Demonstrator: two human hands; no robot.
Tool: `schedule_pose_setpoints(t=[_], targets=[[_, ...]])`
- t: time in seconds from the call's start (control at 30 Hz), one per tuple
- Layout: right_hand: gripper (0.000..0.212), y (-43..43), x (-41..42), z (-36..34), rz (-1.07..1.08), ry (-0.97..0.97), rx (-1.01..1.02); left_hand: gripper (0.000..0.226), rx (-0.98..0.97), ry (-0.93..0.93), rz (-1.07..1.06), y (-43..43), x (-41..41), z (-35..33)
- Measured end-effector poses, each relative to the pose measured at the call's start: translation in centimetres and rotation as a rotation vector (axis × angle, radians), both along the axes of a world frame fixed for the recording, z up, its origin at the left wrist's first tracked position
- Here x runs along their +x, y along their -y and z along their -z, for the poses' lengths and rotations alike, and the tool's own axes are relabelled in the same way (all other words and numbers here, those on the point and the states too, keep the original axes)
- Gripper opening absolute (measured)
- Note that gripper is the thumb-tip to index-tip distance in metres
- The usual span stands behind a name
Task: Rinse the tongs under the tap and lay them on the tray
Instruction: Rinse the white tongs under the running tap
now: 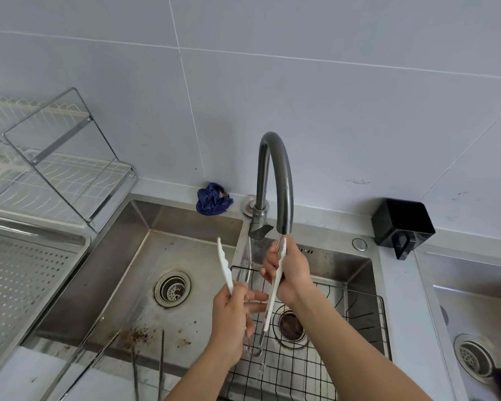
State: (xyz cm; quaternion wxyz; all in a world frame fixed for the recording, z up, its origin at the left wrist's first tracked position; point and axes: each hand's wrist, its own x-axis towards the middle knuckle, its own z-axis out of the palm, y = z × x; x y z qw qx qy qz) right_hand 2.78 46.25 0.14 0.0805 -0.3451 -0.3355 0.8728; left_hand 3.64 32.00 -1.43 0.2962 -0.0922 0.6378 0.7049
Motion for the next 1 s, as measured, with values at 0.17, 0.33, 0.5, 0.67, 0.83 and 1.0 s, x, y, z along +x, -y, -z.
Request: schedule_pose_setpoints(t=[0.17,0.33,0.5,0.67,0.83,1.0], targets=[[0.029,0.6,1.5,1.1,-0.142,-0.261,-0.035,0.019,-0.02,0.075,-0.023,-0.7,-1.1,0.0],[0.043,0.1,0.5,0.3,-0.15,-0.107,0.162,0.018,-0.012,0.135,0.018,-0.6,-0.5,0.5],[0.038,-0.5,-0.3,-0.9,-0.054,-0.008,0.281,0.024,-0.045,0.111,0.046,-0.5,-0.1,1.3],[0.062,2.8,1.9,1.3,-0.185,-0.068,0.02,0.026,-0.113,0.058,0.007,-0.9,-1.3,1.9],[0.043,-0.2,0.1,-0.6,-0.059,-0.104,0.082,0.022,-0.084,0.064,0.013,-0.4,-1.5,2.1],[0.049,1.2,1.3,0.2,-0.041,-0.15,0.097,0.037,-0.115,-0.014,0.04,-1.8,-1.7,1.9]])
